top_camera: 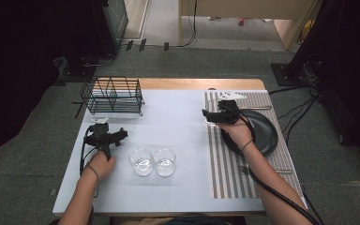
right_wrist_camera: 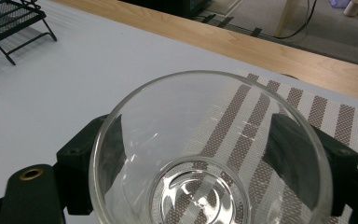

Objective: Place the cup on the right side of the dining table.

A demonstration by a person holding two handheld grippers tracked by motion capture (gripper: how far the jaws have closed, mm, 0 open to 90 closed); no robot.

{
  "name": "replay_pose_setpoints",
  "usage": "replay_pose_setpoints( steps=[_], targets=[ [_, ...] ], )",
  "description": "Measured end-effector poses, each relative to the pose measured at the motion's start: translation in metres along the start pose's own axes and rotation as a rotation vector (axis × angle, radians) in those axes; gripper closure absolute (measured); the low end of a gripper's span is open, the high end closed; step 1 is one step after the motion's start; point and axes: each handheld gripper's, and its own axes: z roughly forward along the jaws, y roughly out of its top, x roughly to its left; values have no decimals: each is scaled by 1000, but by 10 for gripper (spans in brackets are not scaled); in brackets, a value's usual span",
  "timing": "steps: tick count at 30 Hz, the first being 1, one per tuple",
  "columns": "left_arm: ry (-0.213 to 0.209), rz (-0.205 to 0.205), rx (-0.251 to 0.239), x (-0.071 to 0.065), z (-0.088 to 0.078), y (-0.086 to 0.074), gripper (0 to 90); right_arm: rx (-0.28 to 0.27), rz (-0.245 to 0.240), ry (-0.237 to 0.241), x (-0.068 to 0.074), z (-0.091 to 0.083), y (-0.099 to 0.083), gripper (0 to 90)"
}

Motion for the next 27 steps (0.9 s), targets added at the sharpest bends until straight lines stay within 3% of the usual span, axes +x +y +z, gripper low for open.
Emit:
replay_pose_setpoints(
  steps=[27],
  targets=[
    [0,0,0,0,0,0,0,-2,9,-28,-6,6,-2,176]
  ],
)
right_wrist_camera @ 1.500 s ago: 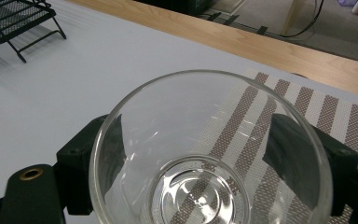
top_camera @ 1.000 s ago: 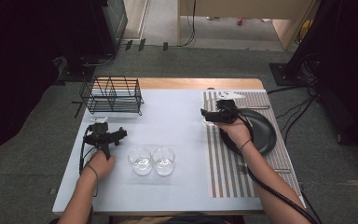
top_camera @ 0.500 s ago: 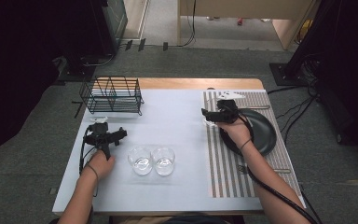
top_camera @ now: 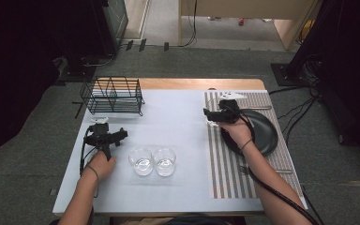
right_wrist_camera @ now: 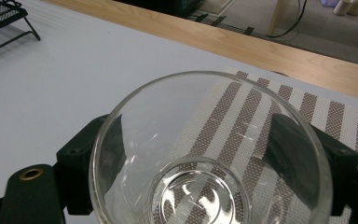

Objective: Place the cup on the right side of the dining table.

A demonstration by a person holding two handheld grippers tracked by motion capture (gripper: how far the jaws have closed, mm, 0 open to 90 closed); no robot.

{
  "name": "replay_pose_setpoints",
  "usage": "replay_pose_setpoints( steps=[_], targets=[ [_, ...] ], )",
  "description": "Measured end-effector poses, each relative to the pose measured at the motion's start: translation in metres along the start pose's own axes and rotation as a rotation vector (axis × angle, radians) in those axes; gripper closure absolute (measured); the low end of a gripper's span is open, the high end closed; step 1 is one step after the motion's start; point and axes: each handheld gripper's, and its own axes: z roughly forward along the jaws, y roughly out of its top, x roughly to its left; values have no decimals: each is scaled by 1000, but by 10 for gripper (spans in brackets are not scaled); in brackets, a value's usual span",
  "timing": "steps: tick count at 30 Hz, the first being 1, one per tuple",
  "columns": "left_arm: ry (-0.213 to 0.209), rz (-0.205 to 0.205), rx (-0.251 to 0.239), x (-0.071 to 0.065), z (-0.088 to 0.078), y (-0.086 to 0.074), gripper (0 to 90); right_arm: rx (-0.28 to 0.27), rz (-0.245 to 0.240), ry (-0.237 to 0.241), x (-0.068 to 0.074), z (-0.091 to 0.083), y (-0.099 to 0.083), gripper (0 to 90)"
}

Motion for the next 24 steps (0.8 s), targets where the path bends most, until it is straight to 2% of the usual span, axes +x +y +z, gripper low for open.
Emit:
replay_pose_setpoints(
  steps=[24],
  targets=[
    [0,0,0,0,0,0,0,-8,16,-31,-5,4,-2,176]
  ],
)
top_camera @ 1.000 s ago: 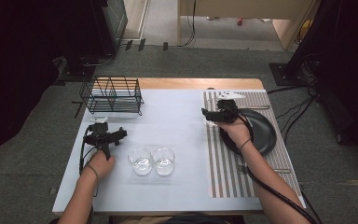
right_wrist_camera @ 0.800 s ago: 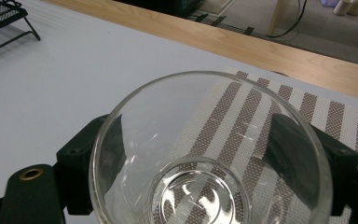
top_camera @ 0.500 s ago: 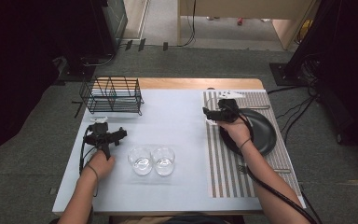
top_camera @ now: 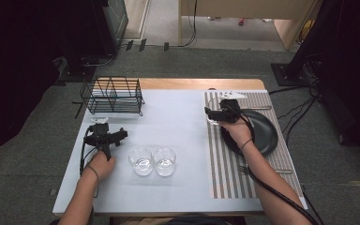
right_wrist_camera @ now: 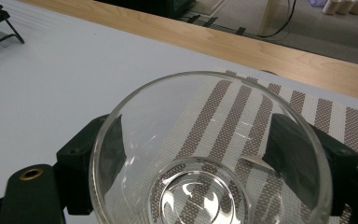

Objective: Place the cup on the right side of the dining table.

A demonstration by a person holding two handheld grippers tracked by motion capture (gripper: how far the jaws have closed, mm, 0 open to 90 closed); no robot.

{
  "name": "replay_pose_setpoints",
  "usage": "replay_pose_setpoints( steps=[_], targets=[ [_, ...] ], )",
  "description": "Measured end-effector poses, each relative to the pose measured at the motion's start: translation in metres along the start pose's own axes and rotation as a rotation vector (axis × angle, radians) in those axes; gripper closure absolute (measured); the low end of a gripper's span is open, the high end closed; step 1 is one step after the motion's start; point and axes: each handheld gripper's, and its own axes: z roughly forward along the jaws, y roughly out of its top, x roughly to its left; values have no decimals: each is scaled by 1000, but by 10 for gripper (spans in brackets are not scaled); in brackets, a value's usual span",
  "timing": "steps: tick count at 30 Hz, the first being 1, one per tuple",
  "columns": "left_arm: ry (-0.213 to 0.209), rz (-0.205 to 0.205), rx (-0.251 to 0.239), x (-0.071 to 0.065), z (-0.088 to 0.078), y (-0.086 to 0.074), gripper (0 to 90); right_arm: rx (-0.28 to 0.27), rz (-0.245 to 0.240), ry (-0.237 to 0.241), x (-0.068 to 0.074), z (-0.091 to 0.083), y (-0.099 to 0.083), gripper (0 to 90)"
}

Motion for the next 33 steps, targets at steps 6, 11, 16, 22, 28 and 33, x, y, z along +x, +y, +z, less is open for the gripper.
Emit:
replay_pose_setpoints(
  steps=[6,11,16,22,28,33],
  targets=[
    [0,1,0,0,0,0,0,4,5,-1,-1,1,-1,175],
    [0,0,0,0,0,0,0,4,5,-4,-1,1,-1,176],
    [0,0,0,0,0,0,0,0,7,-3,-1,2,-1,176],
    [0,0,-1,0,0,0,0,-7,7,-3,-1,2,-2,175],
    [0,0,-1,0,0,0,0,-9,7,-1,-2,2,-2,174],
    [0,0,-1,0,0,0,0,-10,-3,2,-2,2,-3,172]
  ],
)
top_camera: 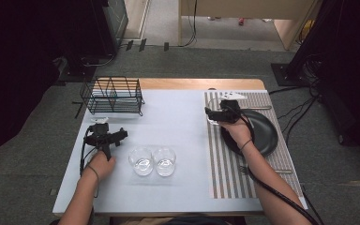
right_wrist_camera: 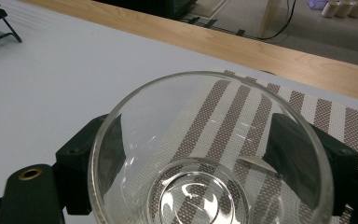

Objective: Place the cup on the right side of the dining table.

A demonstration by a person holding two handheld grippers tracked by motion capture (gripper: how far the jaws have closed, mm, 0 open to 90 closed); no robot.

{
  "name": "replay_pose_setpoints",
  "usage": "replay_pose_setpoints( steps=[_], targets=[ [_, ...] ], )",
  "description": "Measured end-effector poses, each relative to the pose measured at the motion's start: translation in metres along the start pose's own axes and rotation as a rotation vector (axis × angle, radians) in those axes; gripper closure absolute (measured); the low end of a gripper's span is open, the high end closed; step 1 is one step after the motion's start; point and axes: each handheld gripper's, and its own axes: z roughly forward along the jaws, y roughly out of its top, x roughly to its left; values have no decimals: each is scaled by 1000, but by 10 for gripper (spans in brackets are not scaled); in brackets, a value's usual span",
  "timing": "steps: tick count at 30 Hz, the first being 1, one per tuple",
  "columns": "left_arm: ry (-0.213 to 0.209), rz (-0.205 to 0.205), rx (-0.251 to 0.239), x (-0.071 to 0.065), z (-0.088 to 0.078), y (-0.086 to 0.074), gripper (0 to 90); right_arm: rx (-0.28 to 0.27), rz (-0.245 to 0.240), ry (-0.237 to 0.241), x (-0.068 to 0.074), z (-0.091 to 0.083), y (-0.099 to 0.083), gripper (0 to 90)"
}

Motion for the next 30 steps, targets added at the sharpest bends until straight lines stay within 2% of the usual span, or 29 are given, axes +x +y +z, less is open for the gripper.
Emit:
replay_pose_setpoints(
  steps=[20,30],
  targets=[
    [0,0,0,0,0,0,0,-28,18,3,0,-2,2,166],
    [0,0,0,0,0,0,0,-22,15,-7,1,-5,6,165]
  ],
)
